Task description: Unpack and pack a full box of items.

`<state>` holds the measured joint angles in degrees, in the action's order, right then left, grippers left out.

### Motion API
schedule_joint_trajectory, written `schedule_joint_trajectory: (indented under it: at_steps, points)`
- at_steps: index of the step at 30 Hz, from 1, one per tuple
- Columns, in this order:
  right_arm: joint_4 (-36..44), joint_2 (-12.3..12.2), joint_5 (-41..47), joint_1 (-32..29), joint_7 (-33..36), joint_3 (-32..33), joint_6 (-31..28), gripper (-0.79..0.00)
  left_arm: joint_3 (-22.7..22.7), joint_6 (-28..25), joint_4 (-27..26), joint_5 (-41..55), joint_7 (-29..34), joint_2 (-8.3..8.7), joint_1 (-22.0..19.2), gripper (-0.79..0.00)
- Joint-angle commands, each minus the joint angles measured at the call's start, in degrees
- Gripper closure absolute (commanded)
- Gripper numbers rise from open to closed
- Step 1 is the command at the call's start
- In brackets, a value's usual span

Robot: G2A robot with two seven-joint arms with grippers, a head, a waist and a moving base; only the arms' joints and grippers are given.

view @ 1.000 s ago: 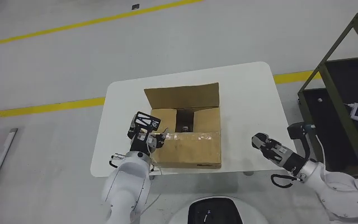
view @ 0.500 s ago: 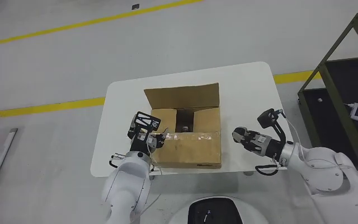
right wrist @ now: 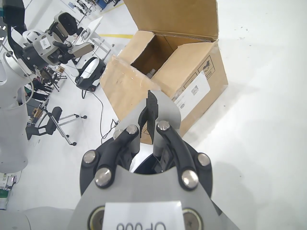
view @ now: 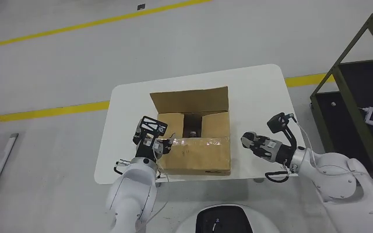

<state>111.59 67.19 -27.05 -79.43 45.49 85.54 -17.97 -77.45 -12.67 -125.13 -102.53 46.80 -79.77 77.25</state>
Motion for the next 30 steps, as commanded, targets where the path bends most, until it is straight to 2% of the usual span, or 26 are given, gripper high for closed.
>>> schedule_joint_trajectory:
  at_steps: [1, 5, 10, 12, 14, 15, 17, 21, 27, 28, 29, 30]
  points:
    - [-0.4, 0.0, 0.2, 2.1, 0.8, -0.6, 1.1, 0.000, -0.2, -0.6, 1.2, 2.1, -1.3, -0.04, -1.7, -0.785]
    - [-3.7, -0.1, 0.9, 7.2, 3.2, -2.0, 2.8, 0.000, -1.6, -2.9, 3.9, 5.7, -1.6, -0.02, -6.4, -0.785]
    - [-10.2, 0.0, 2.4, 13.8, 6.0, -5.2, 2.8, 0.000, -4.2, -5.8, 4.9, 10.0, 0.1, 0.28, -8.5, -0.785]
    - [-13.4, 0.0, 3.1, 16.5, 7.3, -6.3, 2.4, -0.120, -5.1, -5.7, 4.8, 9.9, 1.2, 0.42, -8.4, -0.785]
    - [-16.3, 0.0, 4.6, 18.7, 8.9, -7.4, 1.1, -0.154, -5.4, -4.3, 4.3, 9.7, 1.8, 0.46, -8.0, -0.785]
    - [-17.8, 0.0, 5.1, 19.7, 10.0, -8.0, 0.1, -0.215, -5.5, -3.3, 4.2, 9.6, 2.3, 0.45, -7.7, -0.785]
    - [-20.4, 0.0, 6.5, 21.6, 12.3, -9.3, -1.8, -0.259, -5.4, -1.0, 3.6, 9.1, 3.2, 0.40, -7.3, -0.785]
    - [-23.8, -0.2, 8.6, 24.3, 16.5, -10.8, -5.4, -0.305, -4.2, 3.6, 1.9, 8.5, 4.7, 0.19, -6.1, -0.785]
    - [-27.0, -0.4, 11.2, 25.8, 17.5, -11.9, -9.0, -0.357, -4.2, 3.6, 1.9, 8.5, 4.7, 0.19, -6.1, -0.785]
    - [-27.2, -0.5, 11.5, 25.9, 17.5, -12.1, -9.5, -0.523, -4.2, 3.6, 1.9, 8.5, 4.7, 0.19, -6.1, -0.785]
    - [-27.4, -0.6, 11.6, 26.0, 17.2, -12.2, -10.0, -0.785, -4.2, 3.6, 1.9, 8.5, 4.7, 0.19, -6.1, -0.785]
    - [-27.4, -0.6, 11.6, 26.0, 17.2, -12.2, -10.0, -0.785, -4.2, 3.6, 1.9, 8.5, 4.7, 0.19, -6.1, -0.785]
